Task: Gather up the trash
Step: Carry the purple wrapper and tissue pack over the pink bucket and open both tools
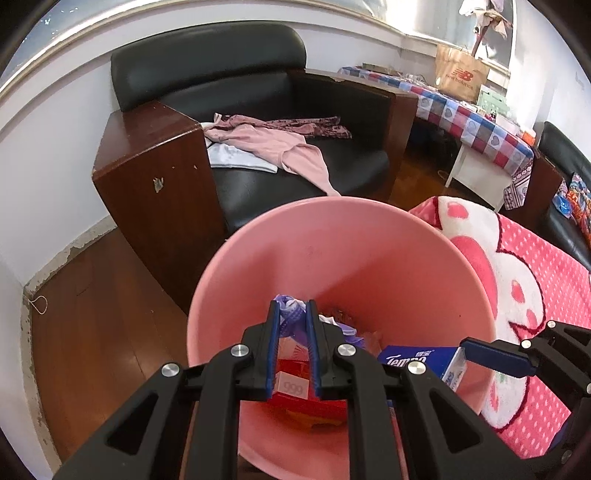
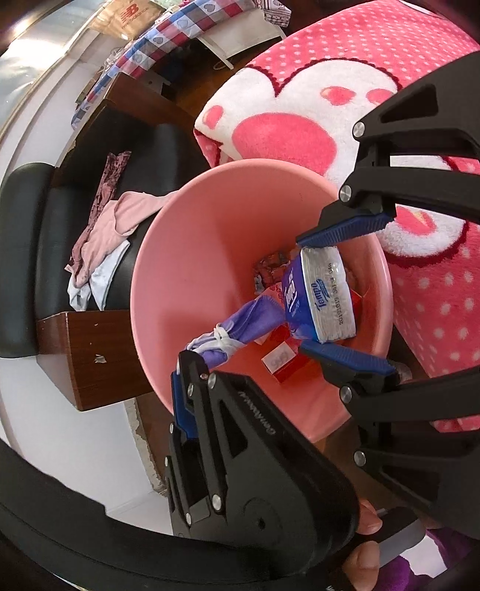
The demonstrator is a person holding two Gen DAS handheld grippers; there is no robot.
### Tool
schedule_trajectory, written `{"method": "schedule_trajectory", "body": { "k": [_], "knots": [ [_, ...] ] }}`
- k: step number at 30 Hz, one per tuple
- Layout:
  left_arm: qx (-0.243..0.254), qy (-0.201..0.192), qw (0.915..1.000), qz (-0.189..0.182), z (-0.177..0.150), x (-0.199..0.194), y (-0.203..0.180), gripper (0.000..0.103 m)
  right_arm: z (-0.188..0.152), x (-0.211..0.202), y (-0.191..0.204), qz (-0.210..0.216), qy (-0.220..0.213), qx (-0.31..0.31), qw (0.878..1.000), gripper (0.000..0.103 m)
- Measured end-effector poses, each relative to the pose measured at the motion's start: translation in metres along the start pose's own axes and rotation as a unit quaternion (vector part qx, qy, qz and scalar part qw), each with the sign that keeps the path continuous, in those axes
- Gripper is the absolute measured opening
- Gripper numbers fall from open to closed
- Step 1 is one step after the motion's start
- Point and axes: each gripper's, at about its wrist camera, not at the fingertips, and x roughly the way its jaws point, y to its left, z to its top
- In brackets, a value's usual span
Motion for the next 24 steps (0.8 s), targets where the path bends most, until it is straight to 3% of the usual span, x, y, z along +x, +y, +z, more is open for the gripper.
{"method": "schedule_trajectory", "body": {
  "k": [17, 24],
  "knots": [
    [0.0, 0.011, 0.9999, -0.007, 0.0019, 0.009, -0.0053, 0.017, -0.0002, 0.004, -0.0053, -0.004, 0.0, 0.014, 1.0, 0.053],
    [-0.002, 0.003, 0.9999, -0.016, -0.0004, 0.0028, -0.0065, 0.035, -0.0016, 0.0052, -0.0067, 0.001, 0.001, 0.017, 1.0, 0.053]
  ]
}}
